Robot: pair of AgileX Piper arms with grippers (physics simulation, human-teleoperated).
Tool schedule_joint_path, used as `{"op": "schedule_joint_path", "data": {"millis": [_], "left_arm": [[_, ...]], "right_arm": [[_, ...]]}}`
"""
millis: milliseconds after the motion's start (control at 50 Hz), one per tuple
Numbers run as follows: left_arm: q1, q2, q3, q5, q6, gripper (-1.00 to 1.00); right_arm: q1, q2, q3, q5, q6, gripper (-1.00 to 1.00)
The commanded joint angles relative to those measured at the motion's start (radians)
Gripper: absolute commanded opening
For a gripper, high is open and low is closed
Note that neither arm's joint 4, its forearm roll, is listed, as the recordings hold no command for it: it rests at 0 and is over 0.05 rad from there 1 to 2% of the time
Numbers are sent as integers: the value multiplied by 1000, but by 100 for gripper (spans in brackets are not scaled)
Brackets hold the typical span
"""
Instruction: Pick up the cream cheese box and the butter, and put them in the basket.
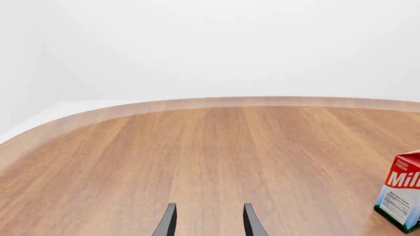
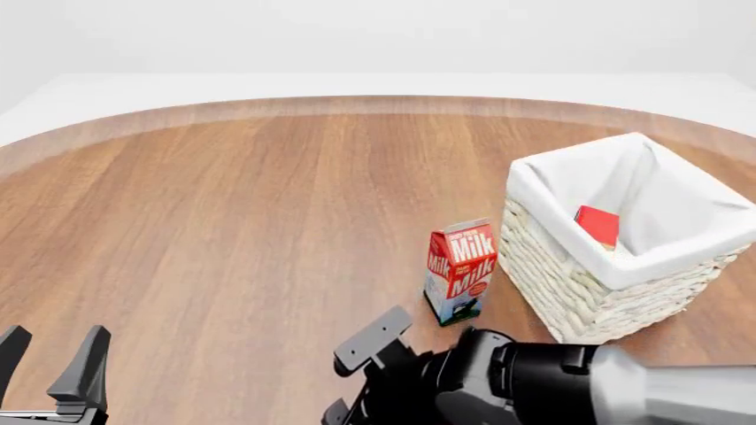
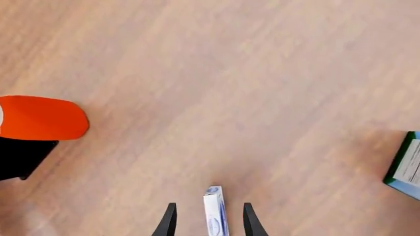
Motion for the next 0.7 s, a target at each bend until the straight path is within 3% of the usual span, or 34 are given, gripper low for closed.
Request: {"op": "schedule_joint_path", "data": {"millis": [20, 340, 480, 700], "left_arm": [[0, 0, 0, 0, 0, 100], [0, 0, 0, 0, 0, 100], [0, 0, 0, 0, 0, 100], [0, 0, 0, 0, 0, 100]], "right_arm": [[-2, 17, 15, -17, 3, 100], [22, 56, 57, -76, 47, 100], [2, 48, 55, -72, 29, 100], [13, 61, 81, -111, 47, 100]]}}
